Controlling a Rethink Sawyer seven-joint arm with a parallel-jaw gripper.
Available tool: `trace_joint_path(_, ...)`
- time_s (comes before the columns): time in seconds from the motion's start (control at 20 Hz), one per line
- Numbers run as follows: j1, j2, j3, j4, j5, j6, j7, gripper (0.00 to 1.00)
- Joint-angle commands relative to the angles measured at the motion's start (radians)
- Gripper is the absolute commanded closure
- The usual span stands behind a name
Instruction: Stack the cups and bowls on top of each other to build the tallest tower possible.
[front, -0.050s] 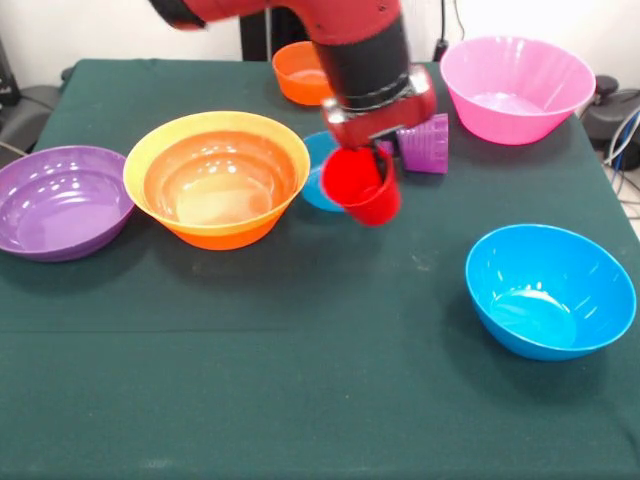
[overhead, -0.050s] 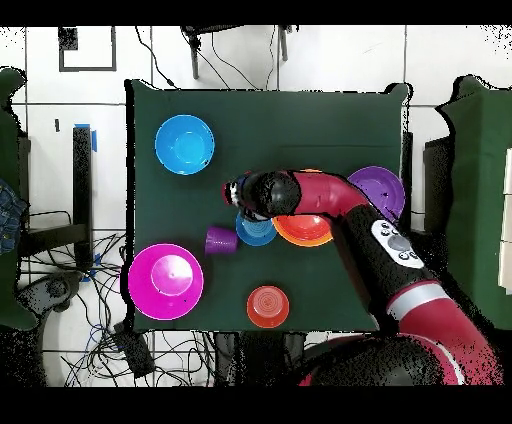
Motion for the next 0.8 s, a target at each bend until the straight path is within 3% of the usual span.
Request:
trace_joint_path(0.05,0.029,-0.073,-0.102,-0.116,-0.007,0.103,0.088,1.00)
trace_joint_path(0.6,0.033,-0.112,-0.100,-0.057,-0.011,0.044,0.065,1.00)
trace_joint_path(0.8,0.020,-0.142,-0.106,-0.021,-0.020,0.126,0.011,1.00)
